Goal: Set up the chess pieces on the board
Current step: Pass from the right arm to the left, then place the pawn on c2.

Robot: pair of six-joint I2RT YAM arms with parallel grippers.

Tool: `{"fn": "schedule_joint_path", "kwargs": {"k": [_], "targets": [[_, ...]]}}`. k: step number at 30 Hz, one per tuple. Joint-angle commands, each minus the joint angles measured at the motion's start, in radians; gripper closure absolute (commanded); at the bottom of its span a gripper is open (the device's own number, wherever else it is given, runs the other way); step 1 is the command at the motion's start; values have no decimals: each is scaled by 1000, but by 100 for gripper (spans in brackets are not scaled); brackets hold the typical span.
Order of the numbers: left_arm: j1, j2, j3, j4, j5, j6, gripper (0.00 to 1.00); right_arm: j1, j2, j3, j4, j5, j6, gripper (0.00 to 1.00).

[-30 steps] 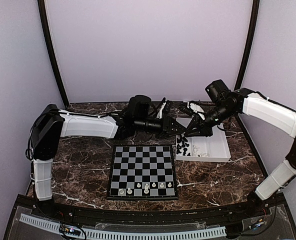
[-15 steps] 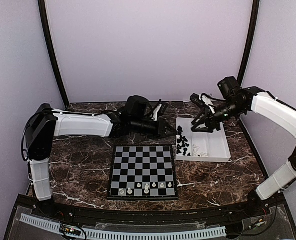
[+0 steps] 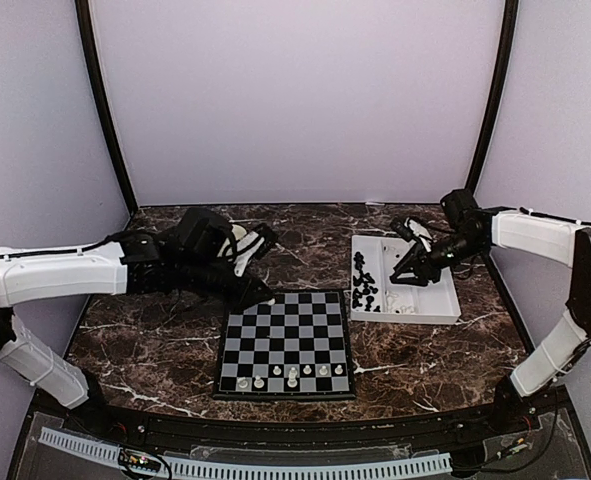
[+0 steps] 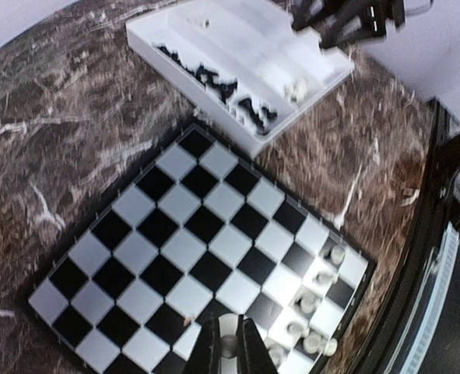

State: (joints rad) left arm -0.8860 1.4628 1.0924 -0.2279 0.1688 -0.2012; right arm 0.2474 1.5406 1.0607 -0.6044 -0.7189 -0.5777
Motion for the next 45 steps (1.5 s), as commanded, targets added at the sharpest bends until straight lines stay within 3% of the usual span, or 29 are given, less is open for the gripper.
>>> {"fn": "schedule_joint_path", "kwargs": {"k": [1, 10, 45], "targets": [[-74, -133, -150, -161, -140, 179, 99, -5, 4, 19, 69, -18, 22, 54], [-147, -64, -245, -170, -156, 117, 100, -4, 38, 32, 52, -34, 16, 53], [-237, 109, -194, -76, -155, 118, 96, -3, 64, 33, 22, -43, -13, 53]]}}
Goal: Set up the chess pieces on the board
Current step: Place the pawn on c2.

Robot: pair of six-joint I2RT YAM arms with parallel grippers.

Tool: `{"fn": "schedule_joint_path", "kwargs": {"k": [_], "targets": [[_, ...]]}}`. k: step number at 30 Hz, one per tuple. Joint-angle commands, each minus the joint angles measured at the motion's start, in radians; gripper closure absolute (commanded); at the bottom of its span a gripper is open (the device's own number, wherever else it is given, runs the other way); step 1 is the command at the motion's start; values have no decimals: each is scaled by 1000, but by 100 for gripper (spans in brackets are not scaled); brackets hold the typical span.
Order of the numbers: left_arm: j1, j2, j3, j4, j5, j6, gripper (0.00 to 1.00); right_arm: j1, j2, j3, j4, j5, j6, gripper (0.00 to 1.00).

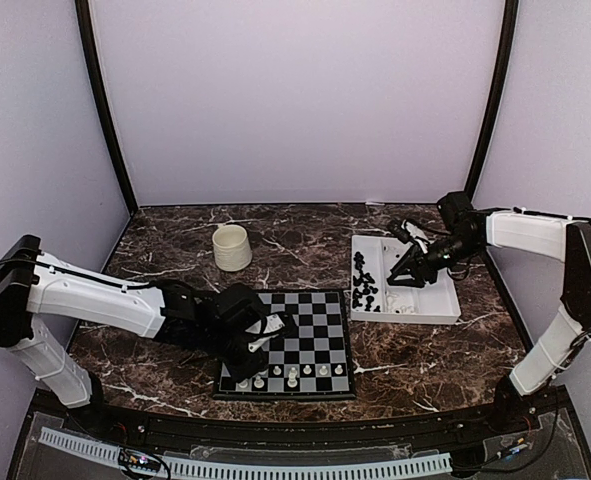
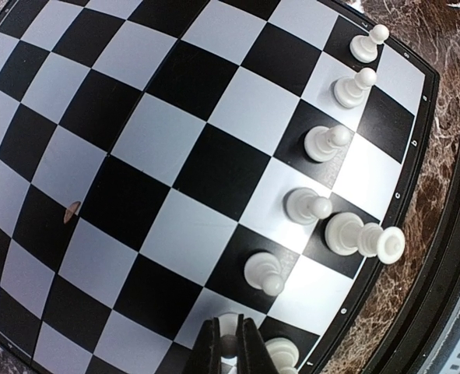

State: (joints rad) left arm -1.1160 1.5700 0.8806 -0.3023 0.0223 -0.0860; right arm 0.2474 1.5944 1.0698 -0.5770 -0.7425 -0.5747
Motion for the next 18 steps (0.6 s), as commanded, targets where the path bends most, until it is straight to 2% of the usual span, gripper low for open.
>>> {"fn": "schedule_joint_path", "kwargs": {"k": [1, 11, 18], "targets": [[-7, 2, 18, -3, -10, 1, 95, -3, 10, 24, -7, -21, -16, 53], [-7, -8, 14, -18, -48, 0, 92, -4, 13, 27, -12, -24, -18, 53], [-8, -18, 11, -27, -50, 0, 81, -3, 15, 29, -17, -28, -19, 53]]}}
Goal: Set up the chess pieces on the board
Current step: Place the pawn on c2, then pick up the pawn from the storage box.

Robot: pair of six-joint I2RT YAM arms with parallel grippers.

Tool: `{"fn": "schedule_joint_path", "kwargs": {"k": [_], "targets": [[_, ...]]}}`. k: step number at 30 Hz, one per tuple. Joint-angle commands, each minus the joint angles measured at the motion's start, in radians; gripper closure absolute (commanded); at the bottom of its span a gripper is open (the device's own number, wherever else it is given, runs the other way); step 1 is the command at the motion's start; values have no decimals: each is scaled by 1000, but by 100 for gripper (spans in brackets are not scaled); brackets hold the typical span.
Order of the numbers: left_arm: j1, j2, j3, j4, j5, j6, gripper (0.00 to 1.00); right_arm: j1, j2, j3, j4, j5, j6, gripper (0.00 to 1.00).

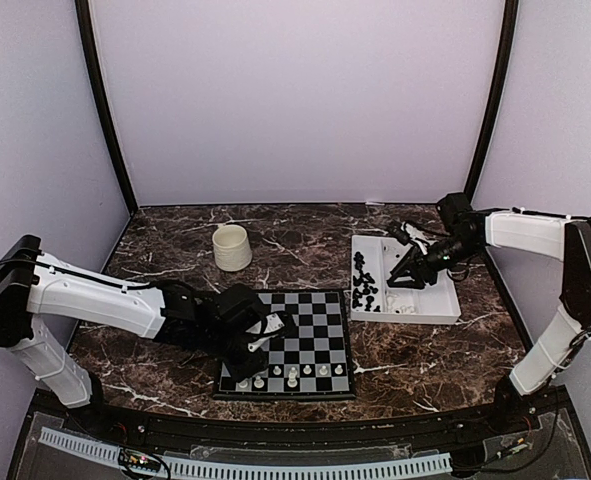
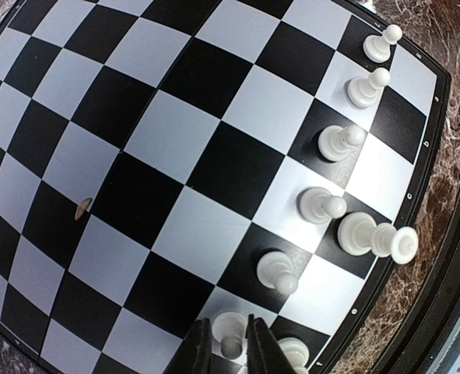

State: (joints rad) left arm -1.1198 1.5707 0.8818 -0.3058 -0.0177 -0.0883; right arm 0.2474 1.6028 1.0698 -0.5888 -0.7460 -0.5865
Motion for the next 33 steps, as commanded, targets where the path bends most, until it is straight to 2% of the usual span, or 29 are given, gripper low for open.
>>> {"fn": "schedule_joint_path", "kwargs": {"k": [1, 9, 19, 21, 25, 30, 33], "targets": [[-5, -22, 11, -24, -9, 2, 79, -3, 6, 28, -6, -25, -7, 53], [-6, -71, 28, -38, -13, 3, 71, -4, 6, 61, -25, -24, 6, 53], [-2, -162, 141, -88, -138, 48, 60, -5, 66, 198, -141, 193, 19, 55], [4, -159, 161, -57, -170, 42, 58, -5, 97, 208, -168, 228, 2, 56], [42, -151, 178, 130, -154, -20, 53, -5, 160, 228, -188, 300, -22, 60], [99, -104, 188, 332, -2, -175, 51, -5, 223, 286, -136, 379, 11, 64], [107, -64, 207, 375, 42, -188, 51, -5, 277, 356, -128, 447, 23, 66]]}}
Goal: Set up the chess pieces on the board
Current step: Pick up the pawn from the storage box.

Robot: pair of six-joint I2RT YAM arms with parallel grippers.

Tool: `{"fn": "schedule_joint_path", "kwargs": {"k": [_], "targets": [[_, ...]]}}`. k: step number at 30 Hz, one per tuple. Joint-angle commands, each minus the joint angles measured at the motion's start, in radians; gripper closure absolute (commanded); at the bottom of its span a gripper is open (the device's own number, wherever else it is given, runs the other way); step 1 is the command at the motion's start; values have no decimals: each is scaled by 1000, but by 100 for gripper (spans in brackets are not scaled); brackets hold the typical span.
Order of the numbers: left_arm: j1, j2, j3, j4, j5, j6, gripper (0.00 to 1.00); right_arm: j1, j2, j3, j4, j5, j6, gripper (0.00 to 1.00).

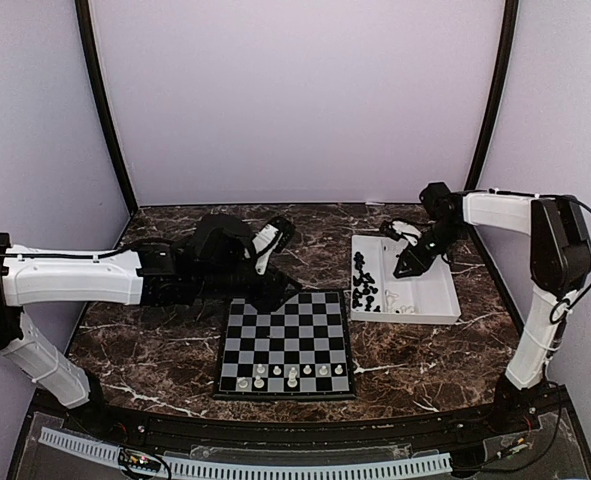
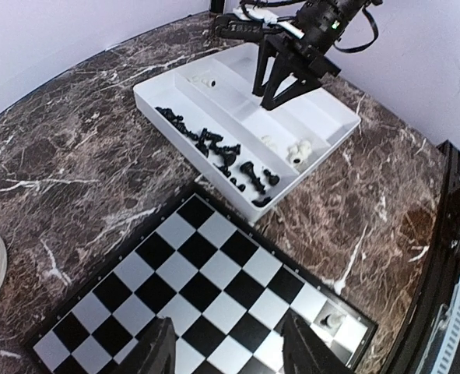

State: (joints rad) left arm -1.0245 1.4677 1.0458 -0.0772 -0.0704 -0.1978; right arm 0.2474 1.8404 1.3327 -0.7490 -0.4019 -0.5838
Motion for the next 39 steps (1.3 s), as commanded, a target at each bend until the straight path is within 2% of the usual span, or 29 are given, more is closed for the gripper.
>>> {"fn": "schedule_joint_path", "kwargs": {"k": [1, 8, 16, 21, 28, 39], "targets": [[13, 47, 58, 144, 104, -80, 50, -5, 53, 113, 42, 136, 17, 66], [14, 63, 74, 131, 121, -92, 50, -7, 187, 255, 101, 289, 11, 69], [14, 44, 52, 135, 119, -114, 50, -8, 310, 394, 111, 301, -2, 71], [14, 41, 39, 139, 124, -124, 51, -8, 361, 465, 76, 296, 46, 69], [14, 33, 22, 150, 122, -131, 50, -8, 344, 429, 40, 324, 121, 61], [15, 48, 17, 156, 135, -131, 50, -8, 391, 459, -23, 332, 198, 63]]}}
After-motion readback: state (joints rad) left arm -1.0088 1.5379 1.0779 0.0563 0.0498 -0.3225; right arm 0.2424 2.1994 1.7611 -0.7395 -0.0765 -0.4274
